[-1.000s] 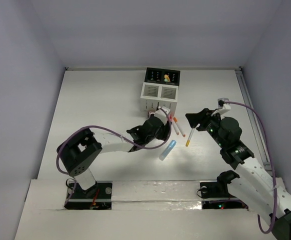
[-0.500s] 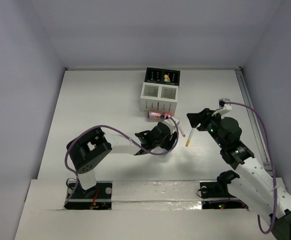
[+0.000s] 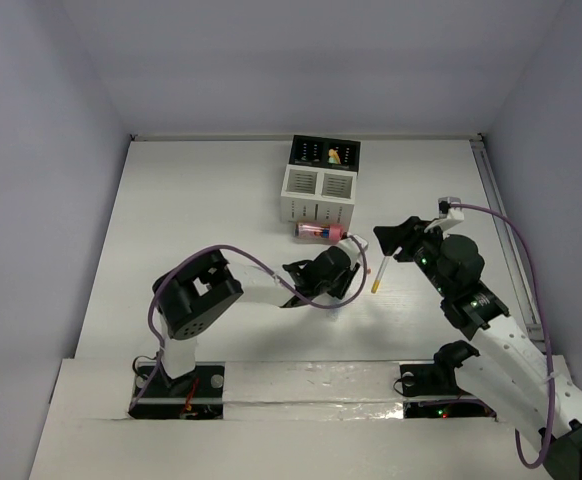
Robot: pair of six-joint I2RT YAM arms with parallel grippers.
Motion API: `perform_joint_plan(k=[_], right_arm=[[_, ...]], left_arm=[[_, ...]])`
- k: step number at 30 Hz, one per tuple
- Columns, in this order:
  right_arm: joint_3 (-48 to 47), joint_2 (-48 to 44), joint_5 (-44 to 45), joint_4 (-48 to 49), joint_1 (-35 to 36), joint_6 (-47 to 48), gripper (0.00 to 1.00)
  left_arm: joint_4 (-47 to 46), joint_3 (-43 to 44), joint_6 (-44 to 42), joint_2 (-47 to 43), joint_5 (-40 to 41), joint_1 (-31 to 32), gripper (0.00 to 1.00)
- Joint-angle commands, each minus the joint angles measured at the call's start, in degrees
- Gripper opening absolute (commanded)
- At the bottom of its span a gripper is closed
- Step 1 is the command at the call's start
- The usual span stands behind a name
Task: Sort the stationery into containers
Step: Pick up the pen from the center of the board.
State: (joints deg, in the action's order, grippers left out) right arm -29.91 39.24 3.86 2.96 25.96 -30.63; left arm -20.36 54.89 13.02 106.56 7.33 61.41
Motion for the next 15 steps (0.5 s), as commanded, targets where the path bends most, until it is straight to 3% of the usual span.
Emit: perform_joint_plan(k=[1, 4, 9, 15], right_arm=[[-0.67, -0.75, 0.19, 1.08, 0.24, 0.66, 0.55], [-0.5, -1.18, 0.36, 0.91, 0.24, 0.57, 0.55], [-0.24, -2.15, 1.41, 1.08, 0.24, 0.49, 0.55], [-0.06, -1.98, 1.42, 1.08, 0.24, 0.4, 0.55]], left_arm=[[1.55, 0.74, 0.17, 0.75, 1.63, 0.2, 0.2], [1.46, 0.39, 0.34, -0.74, 3.82, 0.2, 0.01], [3.22, 2.23, -1.41, -5.66, 9.36, -0.4, 0.0], [1.91, 10.22, -4.05, -8.92, 9.63, -7.08, 0.0]])
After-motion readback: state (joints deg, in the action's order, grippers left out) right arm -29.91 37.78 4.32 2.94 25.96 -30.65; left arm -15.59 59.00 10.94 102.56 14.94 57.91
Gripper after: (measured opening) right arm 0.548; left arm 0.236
